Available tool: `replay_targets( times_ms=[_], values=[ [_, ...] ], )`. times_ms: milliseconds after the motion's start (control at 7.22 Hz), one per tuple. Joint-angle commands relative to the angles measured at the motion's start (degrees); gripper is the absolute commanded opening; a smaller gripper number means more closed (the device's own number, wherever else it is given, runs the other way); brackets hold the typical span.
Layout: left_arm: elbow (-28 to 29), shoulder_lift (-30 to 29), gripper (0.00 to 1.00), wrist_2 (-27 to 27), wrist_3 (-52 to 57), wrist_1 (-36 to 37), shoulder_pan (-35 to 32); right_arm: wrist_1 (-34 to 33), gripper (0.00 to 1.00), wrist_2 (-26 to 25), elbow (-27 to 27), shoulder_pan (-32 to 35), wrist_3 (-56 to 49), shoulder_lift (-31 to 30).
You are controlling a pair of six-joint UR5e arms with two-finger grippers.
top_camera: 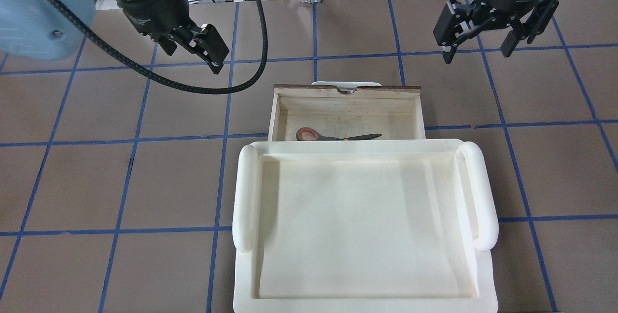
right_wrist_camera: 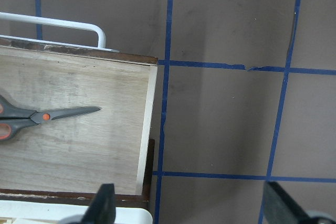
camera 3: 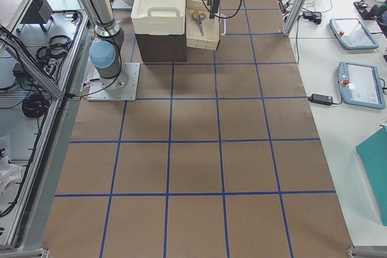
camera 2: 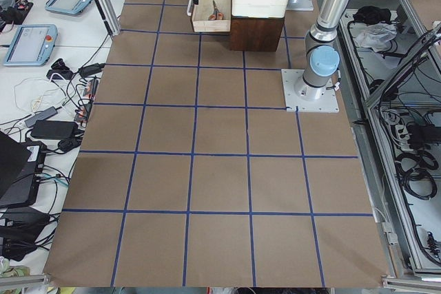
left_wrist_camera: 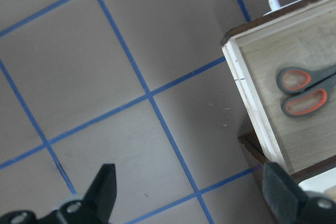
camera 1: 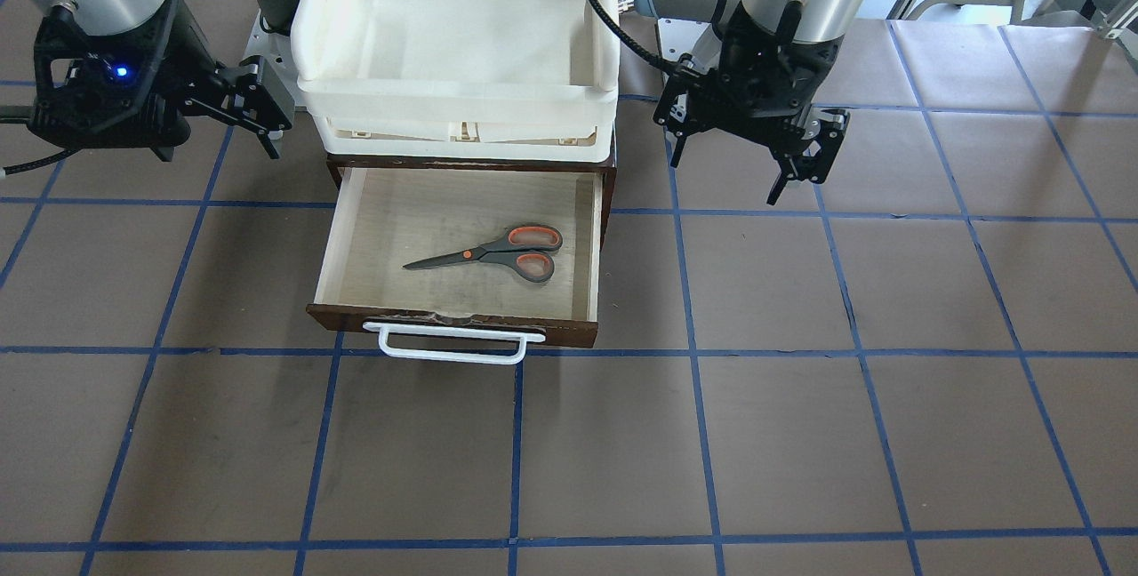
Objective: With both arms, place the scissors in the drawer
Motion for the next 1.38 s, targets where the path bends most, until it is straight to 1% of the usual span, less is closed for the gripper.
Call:
replay_targets(
  times_ms=[0, 138, 554, 831, 1246],
  values=[
    [-1.19, 2.34, 0.99, -0.43, -15.2, -6.24, 1.45, 0.01, 1.0, 0.0, 0.0, 0.0, 0.01, 0.0],
    [-2.41, 2.43, 0.99, -0.53, -16.85, -5.38, 1.88, 0.01, 1.0, 0.0, 0.09, 0.0, 0.01, 0.0],
    [-2.69, 4.01, 1.0, -0.53, -16.6, -5.28, 2.76, 0.01, 1.0, -0.09, 0.0, 0.0, 0.01, 0.0],
    [-2.78, 4.11, 1.0, 0.08, -16.25, -5.29, 3.03, -0.08, 1.0, -0.09, 0.09, 0.0, -0.08, 0.0],
    [-2.87, 4.11, 1.0, -0.44, -16.6, -3.88, 3.03, -0.34, 1.0, -0.09, 0.09, 0.0, -0.08, 0.0]
  ],
)
